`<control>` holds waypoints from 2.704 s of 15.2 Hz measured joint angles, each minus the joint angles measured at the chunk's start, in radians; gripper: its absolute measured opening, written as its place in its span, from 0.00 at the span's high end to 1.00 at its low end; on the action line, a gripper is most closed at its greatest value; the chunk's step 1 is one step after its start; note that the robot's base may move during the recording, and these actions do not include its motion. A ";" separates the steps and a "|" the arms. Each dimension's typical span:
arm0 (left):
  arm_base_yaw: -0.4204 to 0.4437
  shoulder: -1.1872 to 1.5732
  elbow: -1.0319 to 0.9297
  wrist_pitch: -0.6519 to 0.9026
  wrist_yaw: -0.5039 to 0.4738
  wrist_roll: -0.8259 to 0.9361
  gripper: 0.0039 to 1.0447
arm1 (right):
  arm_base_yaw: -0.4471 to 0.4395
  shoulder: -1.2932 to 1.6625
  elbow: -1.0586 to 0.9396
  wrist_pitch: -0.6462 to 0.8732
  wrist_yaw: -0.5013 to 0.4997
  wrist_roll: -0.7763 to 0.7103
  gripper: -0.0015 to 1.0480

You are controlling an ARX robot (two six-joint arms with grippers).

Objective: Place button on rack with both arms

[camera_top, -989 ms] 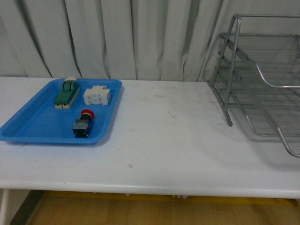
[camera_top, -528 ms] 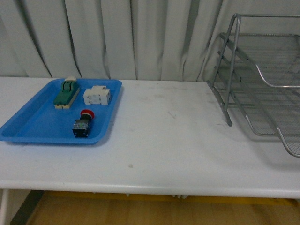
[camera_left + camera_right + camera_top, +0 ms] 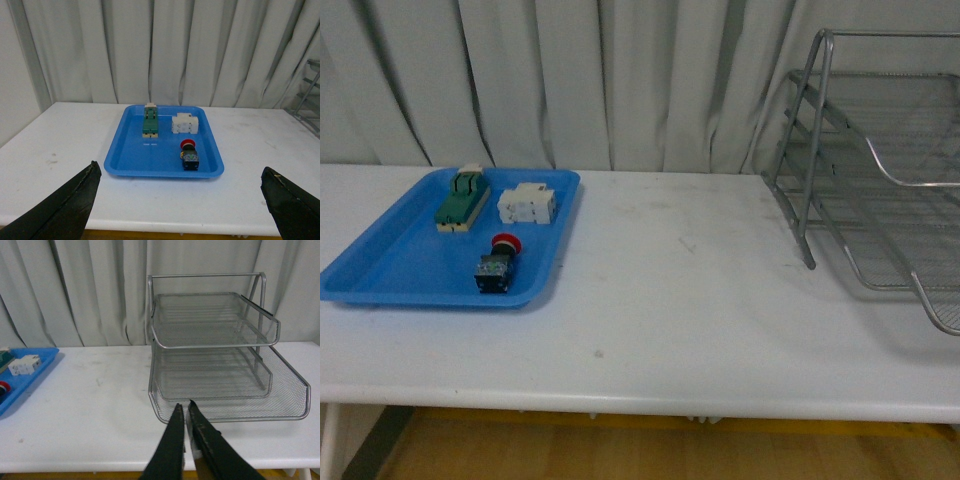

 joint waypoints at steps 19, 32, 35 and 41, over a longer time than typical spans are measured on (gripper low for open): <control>0.006 0.451 0.222 -0.167 0.030 -0.240 0.06 | 0.000 0.000 0.000 0.000 0.000 0.000 0.06; -0.193 1.974 1.234 -0.050 0.016 -0.196 0.06 | 0.000 0.000 0.000 0.000 0.000 0.000 0.06; -0.183 2.115 1.316 -0.077 -0.027 -0.171 0.06 | 0.000 0.000 0.000 0.000 0.000 0.000 0.06; -0.113 2.229 1.424 -0.076 -0.045 -0.092 0.06 | 0.000 0.000 0.000 0.000 0.000 0.000 0.06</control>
